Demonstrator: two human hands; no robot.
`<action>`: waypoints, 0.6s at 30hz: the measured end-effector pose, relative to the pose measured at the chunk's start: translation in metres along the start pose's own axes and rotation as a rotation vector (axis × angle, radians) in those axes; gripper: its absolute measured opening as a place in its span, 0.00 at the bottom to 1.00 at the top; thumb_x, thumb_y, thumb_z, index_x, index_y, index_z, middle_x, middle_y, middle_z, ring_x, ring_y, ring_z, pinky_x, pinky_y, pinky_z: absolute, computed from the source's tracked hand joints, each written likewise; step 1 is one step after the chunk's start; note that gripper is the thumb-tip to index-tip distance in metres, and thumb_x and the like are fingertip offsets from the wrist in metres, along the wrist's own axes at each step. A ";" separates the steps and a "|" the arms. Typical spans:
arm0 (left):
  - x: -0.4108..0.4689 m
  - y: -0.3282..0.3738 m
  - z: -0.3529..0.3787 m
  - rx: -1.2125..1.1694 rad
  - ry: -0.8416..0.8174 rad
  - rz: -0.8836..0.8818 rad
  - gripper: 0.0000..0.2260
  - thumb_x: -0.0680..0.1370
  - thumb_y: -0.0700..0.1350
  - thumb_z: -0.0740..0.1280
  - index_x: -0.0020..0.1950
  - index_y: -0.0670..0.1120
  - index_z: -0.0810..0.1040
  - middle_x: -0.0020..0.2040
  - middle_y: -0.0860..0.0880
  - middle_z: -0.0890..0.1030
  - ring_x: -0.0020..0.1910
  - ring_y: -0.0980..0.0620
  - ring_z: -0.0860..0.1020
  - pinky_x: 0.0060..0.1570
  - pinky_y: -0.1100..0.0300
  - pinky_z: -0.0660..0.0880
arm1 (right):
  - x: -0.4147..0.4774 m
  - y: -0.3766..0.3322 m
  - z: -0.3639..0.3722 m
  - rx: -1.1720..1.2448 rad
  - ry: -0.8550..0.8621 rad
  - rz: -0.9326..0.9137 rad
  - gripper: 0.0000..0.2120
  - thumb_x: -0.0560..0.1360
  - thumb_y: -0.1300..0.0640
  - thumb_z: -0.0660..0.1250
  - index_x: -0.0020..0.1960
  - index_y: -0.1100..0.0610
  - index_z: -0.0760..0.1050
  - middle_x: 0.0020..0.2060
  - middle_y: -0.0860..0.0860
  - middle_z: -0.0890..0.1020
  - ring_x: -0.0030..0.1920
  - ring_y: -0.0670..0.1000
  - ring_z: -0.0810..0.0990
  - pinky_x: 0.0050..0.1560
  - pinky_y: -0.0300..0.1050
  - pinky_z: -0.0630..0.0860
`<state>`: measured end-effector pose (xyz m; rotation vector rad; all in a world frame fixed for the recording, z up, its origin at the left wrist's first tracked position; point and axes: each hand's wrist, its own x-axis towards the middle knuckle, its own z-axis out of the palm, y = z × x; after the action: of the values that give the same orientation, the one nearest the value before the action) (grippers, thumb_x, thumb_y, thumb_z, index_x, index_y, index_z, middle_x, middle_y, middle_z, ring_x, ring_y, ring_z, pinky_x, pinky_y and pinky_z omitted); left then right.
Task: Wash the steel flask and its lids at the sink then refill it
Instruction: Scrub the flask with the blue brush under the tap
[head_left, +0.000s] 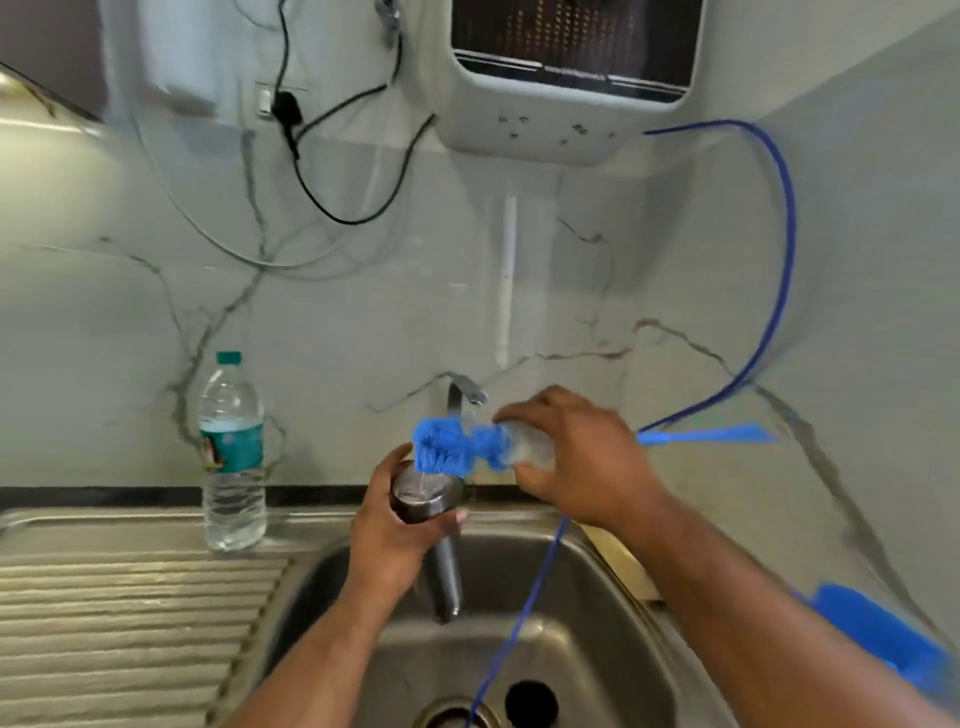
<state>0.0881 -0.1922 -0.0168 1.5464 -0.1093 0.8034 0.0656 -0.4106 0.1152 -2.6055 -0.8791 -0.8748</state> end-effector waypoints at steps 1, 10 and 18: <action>0.002 -0.001 -0.003 -0.040 0.031 -0.017 0.47 0.52 0.58 0.87 0.69 0.61 0.74 0.62 0.54 0.83 0.60 0.52 0.82 0.63 0.48 0.78 | 0.000 0.002 0.016 0.086 0.060 0.009 0.28 0.66 0.44 0.68 0.66 0.38 0.75 0.55 0.42 0.77 0.56 0.49 0.80 0.57 0.54 0.78; 0.020 -0.003 -0.026 -0.586 0.230 -0.401 0.31 0.61 0.48 0.81 0.61 0.43 0.78 0.56 0.43 0.84 0.61 0.44 0.81 0.57 0.47 0.79 | -0.015 0.013 0.097 0.378 0.185 0.054 0.23 0.71 0.45 0.68 0.66 0.37 0.73 0.59 0.37 0.76 0.57 0.43 0.79 0.59 0.53 0.78; 0.017 0.000 -0.021 -0.622 0.295 -0.340 0.37 0.66 0.41 0.78 0.72 0.40 0.68 0.64 0.39 0.80 0.56 0.43 0.84 0.56 0.42 0.80 | -0.022 -0.002 0.120 0.397 0.114 0.056 0.26 0.78 0.43 0.68 0.74 0.34 0.65 0.61 0.35 0.72 0.58 0.40 0.76 0.53 0.37 0.76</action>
<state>0.0923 -0.1665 -0.0086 0.8196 0.1124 0.6354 0.1057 -0.3695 0.0077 -2.2068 -0.8451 -0.7378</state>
